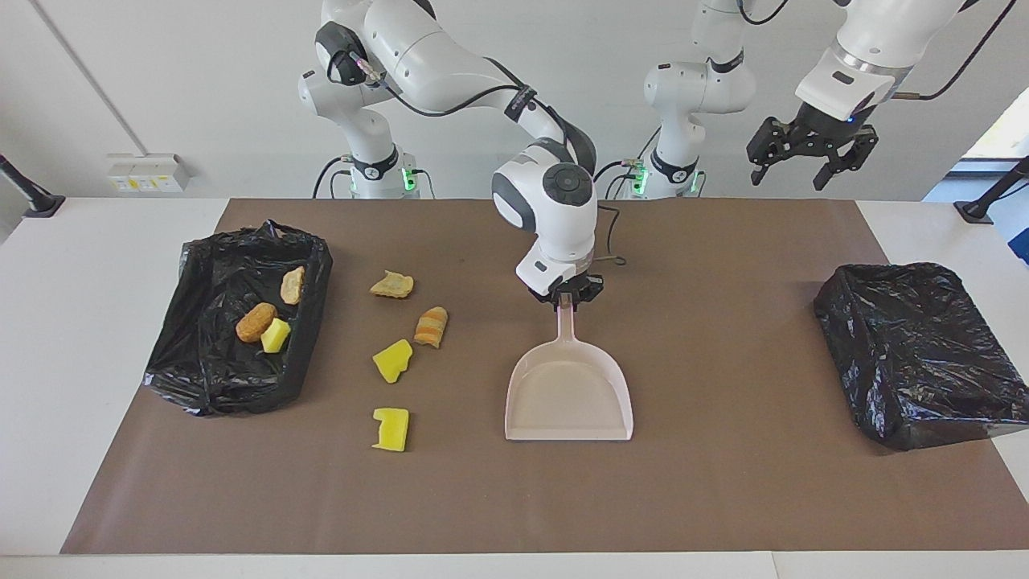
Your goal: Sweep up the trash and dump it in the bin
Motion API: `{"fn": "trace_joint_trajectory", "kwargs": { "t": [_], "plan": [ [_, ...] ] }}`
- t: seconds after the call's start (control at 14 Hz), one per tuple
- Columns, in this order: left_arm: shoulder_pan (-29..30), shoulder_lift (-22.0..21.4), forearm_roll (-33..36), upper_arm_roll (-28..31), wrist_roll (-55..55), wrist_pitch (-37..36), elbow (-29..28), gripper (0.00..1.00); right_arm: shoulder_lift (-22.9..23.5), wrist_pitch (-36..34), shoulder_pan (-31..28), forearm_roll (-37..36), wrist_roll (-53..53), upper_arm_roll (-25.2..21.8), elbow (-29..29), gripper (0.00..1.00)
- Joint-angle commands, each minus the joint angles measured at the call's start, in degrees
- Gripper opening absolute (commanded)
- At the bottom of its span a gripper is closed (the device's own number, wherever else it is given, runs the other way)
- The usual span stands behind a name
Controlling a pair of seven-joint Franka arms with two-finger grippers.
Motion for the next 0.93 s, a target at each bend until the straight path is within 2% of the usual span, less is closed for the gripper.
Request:
{"fn": "trace_joint_trajectory", "kwargs": {
  "t": [0.0,0.29,0.43,0.57,0.72,0.86],
  "plan": [
    [-0.5,-1.5,0.5,0.3,-0.4,-1.9,-1.4,1.0,-4.3,-3.9,-0.4,0.2,1.2,0.2,-0.9,1.0],
    [-0.3,-1.5,0.3,-0.4,-2.1,-0.2,-1.3,1.0,-10.4,-12.8,-0.1,1.1,1.6,0.6,-2.0,1.0],
    [-2.1,-1.4,0.2,-0.7,-2.7,4.2,-2.0,1.0,-14.1,-15.3,-0.2,3.8,1.6,2.5,-5.1,1.0],
    [-3.9,-0.1,0.2,-0.7,-2.8,8.4,-2.7,1.0,-17.3,-14.9,1.1,6.1,1.8,4.1,-9.9,1.0],
    [-6.1,0.9,0.1,-0.8,-3.6,16.6,-5.3,1.0,-21.7,-13.9,1.9,11.0,1.3,4.4,-17.1,1.0],
    [-10.0,4.1,-1.1,-0.8,-5.5,20.4,-6.1,1.0,-26.5,-7.1,2.0,17.2,0.5,4.4,-26.9,1.0]
  ]
}}
